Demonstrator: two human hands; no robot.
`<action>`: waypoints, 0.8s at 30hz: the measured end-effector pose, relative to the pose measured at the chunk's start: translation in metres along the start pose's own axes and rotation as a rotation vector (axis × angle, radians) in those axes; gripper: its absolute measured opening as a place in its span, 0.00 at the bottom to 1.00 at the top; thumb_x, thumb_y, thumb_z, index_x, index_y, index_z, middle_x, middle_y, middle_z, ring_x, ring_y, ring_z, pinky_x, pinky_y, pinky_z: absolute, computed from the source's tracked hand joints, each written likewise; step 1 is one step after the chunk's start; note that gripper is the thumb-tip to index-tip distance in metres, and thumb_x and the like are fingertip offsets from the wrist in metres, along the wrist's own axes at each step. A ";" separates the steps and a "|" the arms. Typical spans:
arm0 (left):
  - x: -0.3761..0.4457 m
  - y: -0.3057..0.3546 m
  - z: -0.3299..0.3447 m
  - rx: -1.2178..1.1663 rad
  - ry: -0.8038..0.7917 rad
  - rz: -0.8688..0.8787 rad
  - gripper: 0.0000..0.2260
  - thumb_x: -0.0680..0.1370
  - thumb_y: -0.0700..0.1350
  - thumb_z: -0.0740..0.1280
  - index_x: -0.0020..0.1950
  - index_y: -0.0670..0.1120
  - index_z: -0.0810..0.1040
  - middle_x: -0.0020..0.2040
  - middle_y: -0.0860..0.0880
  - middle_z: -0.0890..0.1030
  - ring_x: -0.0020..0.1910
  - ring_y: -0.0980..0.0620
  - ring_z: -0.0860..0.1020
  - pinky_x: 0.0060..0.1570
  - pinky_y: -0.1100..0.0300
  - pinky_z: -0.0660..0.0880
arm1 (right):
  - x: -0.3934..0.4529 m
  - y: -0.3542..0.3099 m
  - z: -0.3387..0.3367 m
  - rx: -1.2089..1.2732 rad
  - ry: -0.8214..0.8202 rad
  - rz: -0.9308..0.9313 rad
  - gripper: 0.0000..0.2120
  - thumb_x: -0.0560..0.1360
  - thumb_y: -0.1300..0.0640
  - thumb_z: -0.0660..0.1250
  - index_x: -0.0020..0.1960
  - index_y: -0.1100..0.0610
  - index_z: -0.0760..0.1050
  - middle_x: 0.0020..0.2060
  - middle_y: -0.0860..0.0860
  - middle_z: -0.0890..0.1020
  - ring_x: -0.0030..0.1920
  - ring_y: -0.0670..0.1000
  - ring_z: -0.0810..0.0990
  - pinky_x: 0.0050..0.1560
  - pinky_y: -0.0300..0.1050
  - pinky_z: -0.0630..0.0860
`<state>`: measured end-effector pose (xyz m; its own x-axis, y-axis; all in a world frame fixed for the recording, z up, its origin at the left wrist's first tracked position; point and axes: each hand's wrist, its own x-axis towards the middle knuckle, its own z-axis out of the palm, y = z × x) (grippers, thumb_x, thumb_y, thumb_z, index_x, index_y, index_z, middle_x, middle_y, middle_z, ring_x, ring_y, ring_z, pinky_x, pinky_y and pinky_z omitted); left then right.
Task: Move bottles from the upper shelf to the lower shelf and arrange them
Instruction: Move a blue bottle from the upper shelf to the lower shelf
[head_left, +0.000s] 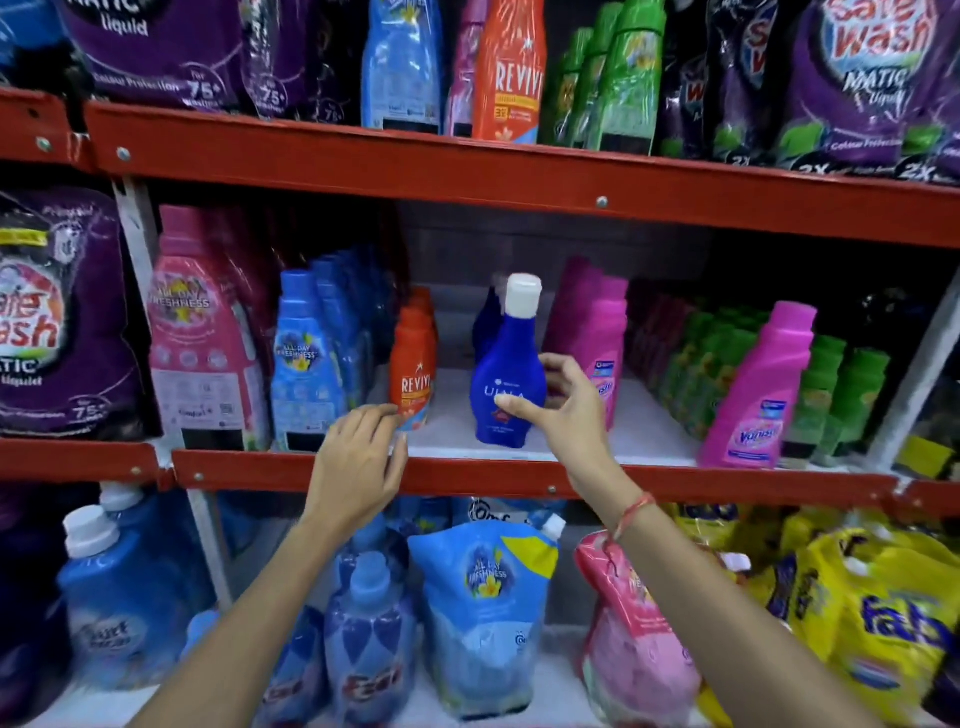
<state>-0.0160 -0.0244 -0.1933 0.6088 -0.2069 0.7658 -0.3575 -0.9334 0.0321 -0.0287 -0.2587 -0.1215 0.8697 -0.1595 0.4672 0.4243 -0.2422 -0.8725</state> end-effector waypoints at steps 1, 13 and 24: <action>-0.002 0.000 0.002 -0.004 -0.019 -0.006 0.17 0.79 0.49 0.56 0.58 0.41 0.77 0.57 0.45 0.80 0.58 0.45 0.77 0.59 0.50 0.72 | 0.002 0.008 0.000 -0.006 0.014 0.021 0.26 0.63 0.60 0.80 0.57 0.54 0.73 0.51 0.54 0.83 0.45 0.54 0.83 0.49 0.54 0.82; -0.022 0.003 0.022 0.059 -0.151 -0.059 0.26 0.81 0.57 0.50 0.71 0.42 0.67 0.70 0.44 0.72 0.72 0.47 0.67 0.75 0.45 0.54 | 0.009 0.045 -0.010 -0.079 0.060 0.128 0.26 0.65 0.55 0.79 0.58 0.54 0.73 0.52 0.49 0.81 0.53 0.52 0.82 0.51 0.51 0.82; -0.027 0.005 0.023 0.043 -0.099 -0.069 0.23 0.80 0.55 0.52 0.65 0.41 0.73 0.61 0.44 0.78 0.63 0.46 0.74 0.73 0.45 0.58 | 0.014 0.035 -0.016 -0.138 -0.015 0.168 0.31 0.65 0.54 0.79 0.64 0.57 0.71 0.58 0.51 0.80 0.56 0.51 0.80 0.54 0.47 0.79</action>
<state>-0.0185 -0.0303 -0.2287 0.6983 -0.1678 0.6958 -0.2830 -0.9576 0.0531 -0.0056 -0.2849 -0.1435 0.9294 -0.1942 0.3138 0.2355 -0.3425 -0.9095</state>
